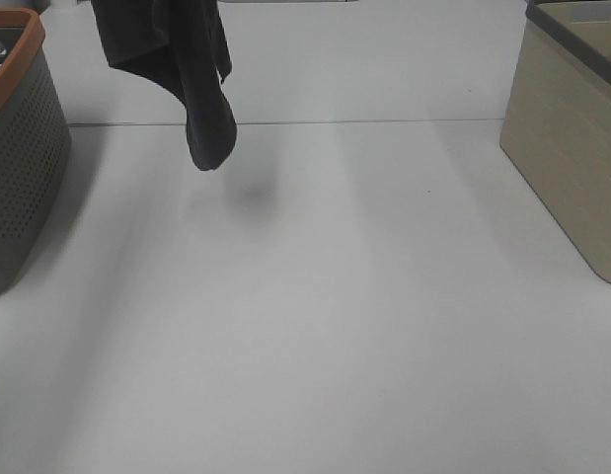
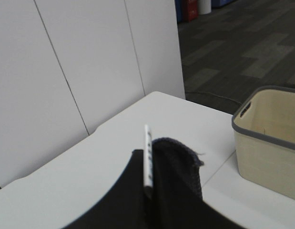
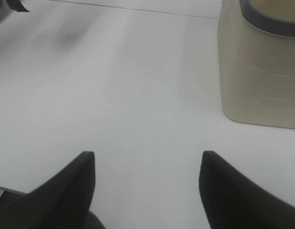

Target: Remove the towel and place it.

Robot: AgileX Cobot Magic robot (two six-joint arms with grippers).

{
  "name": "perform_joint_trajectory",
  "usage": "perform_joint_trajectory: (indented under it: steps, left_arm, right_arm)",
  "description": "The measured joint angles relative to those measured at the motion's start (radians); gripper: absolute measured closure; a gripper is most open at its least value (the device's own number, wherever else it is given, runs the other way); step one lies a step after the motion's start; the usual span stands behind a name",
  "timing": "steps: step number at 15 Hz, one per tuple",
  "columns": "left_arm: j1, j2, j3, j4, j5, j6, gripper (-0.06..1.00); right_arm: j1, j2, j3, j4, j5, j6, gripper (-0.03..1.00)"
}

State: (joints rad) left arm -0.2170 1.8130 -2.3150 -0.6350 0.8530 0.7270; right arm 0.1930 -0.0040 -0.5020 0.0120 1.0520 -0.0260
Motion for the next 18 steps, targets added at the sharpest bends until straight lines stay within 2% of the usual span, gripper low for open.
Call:
perform_joint_trajectory:
  steps: [3, 5, 6, 7, 9, 12, 14, 15, 18]
  left_arm:
    - [0.0, 0.008, -0.001, -0.012, 0.16, 0.082, 0.94]
    - [0.0, 0.008, 0.014, -0.039, 0.268, 0.156, 0.94]
    - [0.0, 0.008, 0.037, -0.09, 0.288, 0.183, 0.94]
    - [0.0, 0.008, 0.058, -0.131, 0.293, 0.21, 0.94]
    - [0.0, 0.008, 0.092, -0.2, 0.343, 0.276, 0.94]
    - [0.0, 0.008, 0.108, -0.225, 0.363, 0.313, 0.94]
    - [0.0, 0.008, 0.109, -0.227, 0.363, 0.314, 0.94]
    - [0.0, 0.008, 0.112, -0.227, 0.363, 0.314, 0.94]
    - [0.0, 0.008, 0.176, -0.219, 0.363, 0.314, 0.94]
  right_arm:
    - [0.0, 0.058, -0.009, 0.068, -0.031, 0.0, 0.34]
    - [0.0, 0.129, -0.01, 0.19, -0.163, -0.034, 0.34]
    - [0.0, 0.198, -0.01, 0.274, -0.282, -0.152, 0.34]
    - [0.0, 0.252, -0.01, 0.325, -0.335, -0.254, 0.34]
    - [0.0, 0.393, -0.01, 0.467, -0.403, -0.483, 0.34]
    - [0.0, 0.629, -0.01, 0.731, -0.46, -0.79, 0.34]
    - [0.0, 0.791, -0.01, 0.959, -0.525, -1.018, 0.34]
    - [0.0, 0.862, -0.01, 1.082, -0.544, -1.167, 0.34]
    - [0.0, 1.081, -0.01, 1.537, -0.559, -1.605, 0.34]
